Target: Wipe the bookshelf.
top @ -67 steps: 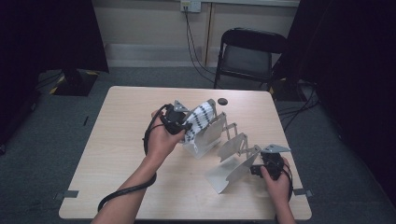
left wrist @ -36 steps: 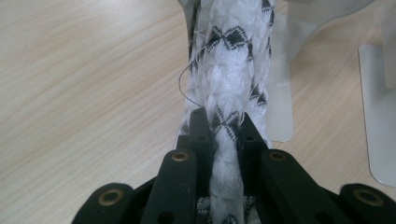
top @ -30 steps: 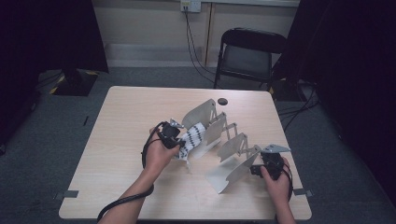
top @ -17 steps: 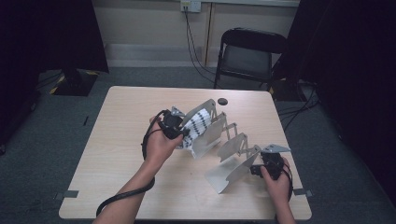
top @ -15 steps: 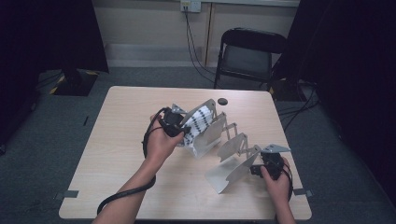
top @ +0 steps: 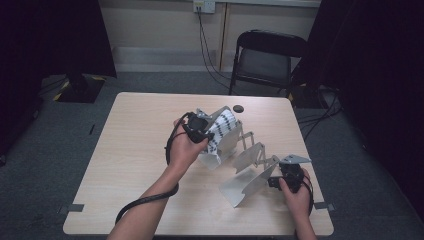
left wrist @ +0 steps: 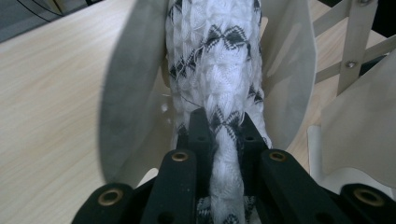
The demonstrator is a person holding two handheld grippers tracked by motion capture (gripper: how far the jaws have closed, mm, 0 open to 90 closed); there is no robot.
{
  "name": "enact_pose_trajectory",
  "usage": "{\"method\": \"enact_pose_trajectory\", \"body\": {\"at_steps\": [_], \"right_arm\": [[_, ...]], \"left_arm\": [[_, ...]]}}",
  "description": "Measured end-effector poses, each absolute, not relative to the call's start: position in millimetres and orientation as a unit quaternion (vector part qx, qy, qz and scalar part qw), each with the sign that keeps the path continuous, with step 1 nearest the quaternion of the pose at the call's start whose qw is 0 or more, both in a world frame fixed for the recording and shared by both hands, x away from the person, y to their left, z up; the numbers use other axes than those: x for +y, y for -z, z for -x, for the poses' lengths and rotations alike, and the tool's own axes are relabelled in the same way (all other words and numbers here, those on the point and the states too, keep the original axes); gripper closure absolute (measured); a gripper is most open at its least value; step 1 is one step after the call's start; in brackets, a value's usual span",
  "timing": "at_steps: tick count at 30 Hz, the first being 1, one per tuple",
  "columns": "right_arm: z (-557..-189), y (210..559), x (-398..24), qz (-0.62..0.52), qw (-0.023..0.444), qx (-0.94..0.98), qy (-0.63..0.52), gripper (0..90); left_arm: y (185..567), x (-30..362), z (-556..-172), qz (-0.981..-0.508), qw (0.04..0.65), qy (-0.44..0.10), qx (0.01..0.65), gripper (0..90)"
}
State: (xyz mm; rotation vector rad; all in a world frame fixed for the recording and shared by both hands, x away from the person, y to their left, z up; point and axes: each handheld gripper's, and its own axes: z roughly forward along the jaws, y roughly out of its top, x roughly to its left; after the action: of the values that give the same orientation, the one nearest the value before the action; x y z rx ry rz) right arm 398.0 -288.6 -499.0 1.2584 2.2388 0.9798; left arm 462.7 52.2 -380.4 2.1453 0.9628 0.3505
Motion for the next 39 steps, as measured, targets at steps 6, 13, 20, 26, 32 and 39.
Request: {"method": "enact_pose_trajectory", "body": {"at_steps": [6,13,20,26,32,39], "right_arm": [[-398.1,499.0,-288.6,-0.449,0.195,0.799,-0.35,15.0],[-398.1,499.0,-288.6,-0.449,0.195,0.799,-0.35,15.1],[-398.1,499.0,-288.6,-0.449,0.195,0.799,-0.35,15.1],[-398.1,499.0,-288.6,-0.449,0.195,0.799,-0.35,15.1],[-398.0,499.0,-288.5,-0.449,0.195,0.799,-0.35,15.1],[-398.0,499.0,-288.5,-0.449,0.195,0.799,-0.35,15.0]], "left_arm": [[400.1,44.3,-469.1,-0.839,0.362,-0.131,0.386,80.8],[420.3,40.9,-471.4,-0.843,0.341,-0.124,0.396,80.9],[442.6,37.6,-470.2,-0.851,0.324,-0.109,0.399,80.9],[456.4,36.1,-467.1,-0.864,0.307,-0.102,0.387,81.0],[460.5,33.4,-462.6,-0.87,0.31,-0.098,0.37,80.9],[455.6,34.7,-455.7,-0.875,0.324,-0.094,0.348,80.8]]}}
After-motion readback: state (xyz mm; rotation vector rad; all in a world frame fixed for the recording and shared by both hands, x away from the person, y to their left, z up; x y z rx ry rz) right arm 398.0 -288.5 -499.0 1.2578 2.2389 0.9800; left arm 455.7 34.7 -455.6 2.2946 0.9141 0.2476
